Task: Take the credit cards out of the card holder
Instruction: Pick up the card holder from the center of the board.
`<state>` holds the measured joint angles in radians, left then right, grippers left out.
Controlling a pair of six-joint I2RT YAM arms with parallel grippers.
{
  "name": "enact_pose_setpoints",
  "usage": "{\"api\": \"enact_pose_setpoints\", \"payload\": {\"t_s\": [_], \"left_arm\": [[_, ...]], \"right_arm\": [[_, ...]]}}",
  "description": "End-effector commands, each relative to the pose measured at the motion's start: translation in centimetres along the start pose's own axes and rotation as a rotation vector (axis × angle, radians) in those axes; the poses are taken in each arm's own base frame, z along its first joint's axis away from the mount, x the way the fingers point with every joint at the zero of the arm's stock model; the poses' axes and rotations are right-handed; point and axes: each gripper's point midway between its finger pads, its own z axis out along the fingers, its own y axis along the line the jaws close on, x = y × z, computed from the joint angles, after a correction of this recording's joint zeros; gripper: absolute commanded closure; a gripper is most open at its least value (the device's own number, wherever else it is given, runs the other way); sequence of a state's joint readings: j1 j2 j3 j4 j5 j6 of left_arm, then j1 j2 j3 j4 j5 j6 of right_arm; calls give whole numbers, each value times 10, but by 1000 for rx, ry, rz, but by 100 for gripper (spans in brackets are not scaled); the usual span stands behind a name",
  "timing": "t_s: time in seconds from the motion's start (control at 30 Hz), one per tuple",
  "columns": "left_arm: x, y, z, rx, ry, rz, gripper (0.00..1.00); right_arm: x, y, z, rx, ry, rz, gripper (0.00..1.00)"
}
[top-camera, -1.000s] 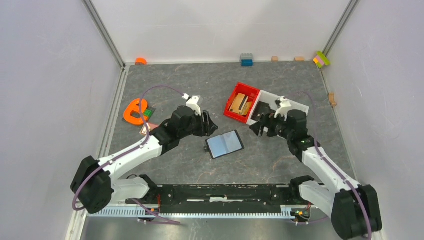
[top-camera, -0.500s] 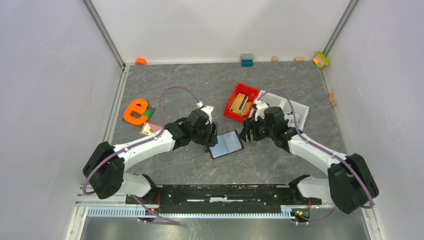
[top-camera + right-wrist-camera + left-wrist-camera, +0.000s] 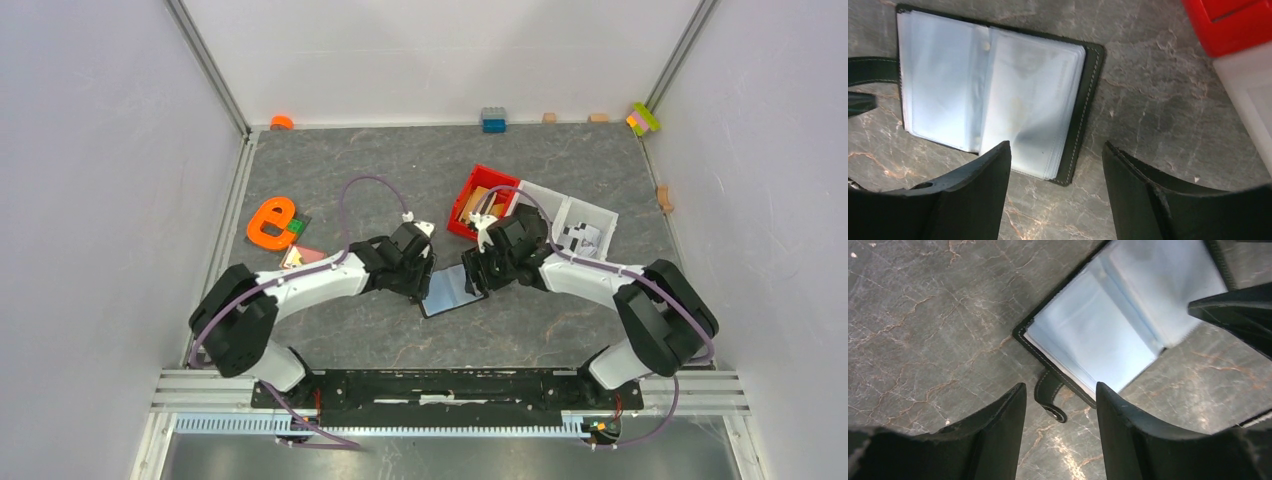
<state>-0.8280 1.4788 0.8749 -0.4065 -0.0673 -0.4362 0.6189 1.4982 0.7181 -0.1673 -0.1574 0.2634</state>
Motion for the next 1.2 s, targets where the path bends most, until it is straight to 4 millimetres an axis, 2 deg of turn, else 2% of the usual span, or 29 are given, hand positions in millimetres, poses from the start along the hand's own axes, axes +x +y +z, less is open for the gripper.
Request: {"api": "enact_pose_setpoints", "payload": {"t_s": [0.0, 0.2, 0.33, 0.67, 0.8, 0.93, 1.03, 1.17], "left_arm": [[-1, 12, 15, -100, 39, 13, 41], [17, 16, 43, -143, 166, 29, 49], [20, 16, 48, -147, 184, 33, 51], [25, 10, 56, -114, 216, 37, 54], [22, 9, 54, -108, 202, 39, 56], [21, 7, 54, -98, 202, 42, 57], [21, 6, 53, -89, 204, 43, 58], [21, 5, 53, -85, 201, 42, 58]], "right_arm": [[-10, 8, 6, -12, -2, -38, 29], [-1, 27, 18, -78, 50, -68, 39], [-1, 47, 19, -166, 48, -77, 49], [-11, 74, 9, -309, -24, -75, 71], [-11, 79, 11, -294, -22, -110, 80], [-8, 69, 19, -160, 16, -171, 85], [1, 76, 27, -190, 66, -179, 87], [4, 79, 32, -192, 93, -190, 89]]}}
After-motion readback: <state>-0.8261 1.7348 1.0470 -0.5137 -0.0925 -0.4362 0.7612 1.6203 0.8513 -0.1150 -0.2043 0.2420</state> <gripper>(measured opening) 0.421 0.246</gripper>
